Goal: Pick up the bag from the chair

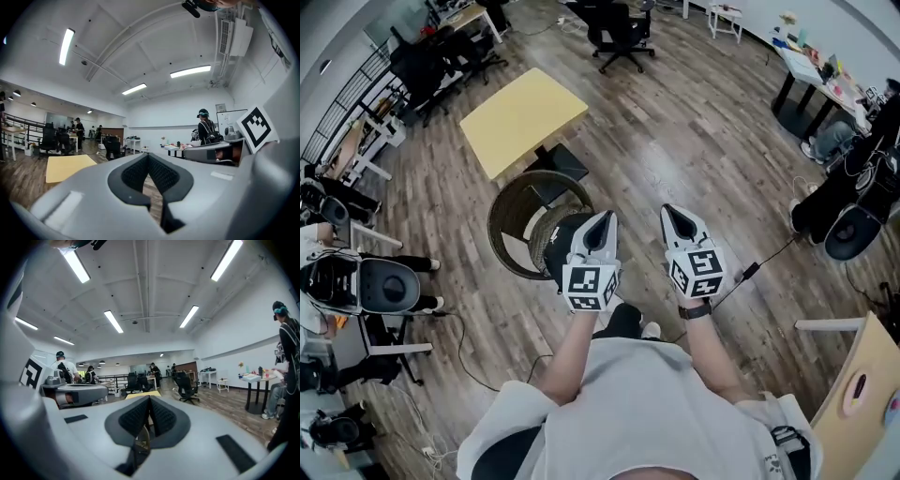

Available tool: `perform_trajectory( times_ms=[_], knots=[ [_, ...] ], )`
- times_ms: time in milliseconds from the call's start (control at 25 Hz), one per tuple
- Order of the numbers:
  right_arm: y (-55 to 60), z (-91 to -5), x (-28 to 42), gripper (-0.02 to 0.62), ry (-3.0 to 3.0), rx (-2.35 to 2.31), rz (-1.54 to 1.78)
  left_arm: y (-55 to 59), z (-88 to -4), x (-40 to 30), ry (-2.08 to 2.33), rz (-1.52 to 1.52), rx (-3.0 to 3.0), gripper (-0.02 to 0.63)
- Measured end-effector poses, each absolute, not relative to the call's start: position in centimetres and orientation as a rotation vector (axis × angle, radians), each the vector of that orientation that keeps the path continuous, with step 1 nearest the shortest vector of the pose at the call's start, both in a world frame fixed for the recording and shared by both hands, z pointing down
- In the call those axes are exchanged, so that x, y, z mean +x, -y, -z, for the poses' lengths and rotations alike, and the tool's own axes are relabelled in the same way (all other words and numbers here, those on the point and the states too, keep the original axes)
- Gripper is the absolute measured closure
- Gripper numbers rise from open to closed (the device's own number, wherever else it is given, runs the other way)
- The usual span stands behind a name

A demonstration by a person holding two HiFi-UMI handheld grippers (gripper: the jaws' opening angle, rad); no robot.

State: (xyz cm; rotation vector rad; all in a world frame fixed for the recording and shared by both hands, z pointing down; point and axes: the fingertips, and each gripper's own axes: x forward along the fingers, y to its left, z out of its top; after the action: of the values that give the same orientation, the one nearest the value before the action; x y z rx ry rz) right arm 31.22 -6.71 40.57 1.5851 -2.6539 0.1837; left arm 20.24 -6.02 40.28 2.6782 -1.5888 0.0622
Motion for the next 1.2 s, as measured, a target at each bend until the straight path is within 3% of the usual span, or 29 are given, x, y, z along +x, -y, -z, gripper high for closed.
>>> perform_trajectory(
  times_ms=[800,1200],
  knots=[
    [19.4,-39.9,5.0,0.589,2.888,0.751,0.012,16.4,-39.5,-2.4,2.156,0.122,2.244,0.597],
    [17.5,-42.4,-8.4,0.589,2.962,0.337,-0.039,13.9,-44.3,-14.7,2.366,0.084,1.888,0.597]
  ],
)
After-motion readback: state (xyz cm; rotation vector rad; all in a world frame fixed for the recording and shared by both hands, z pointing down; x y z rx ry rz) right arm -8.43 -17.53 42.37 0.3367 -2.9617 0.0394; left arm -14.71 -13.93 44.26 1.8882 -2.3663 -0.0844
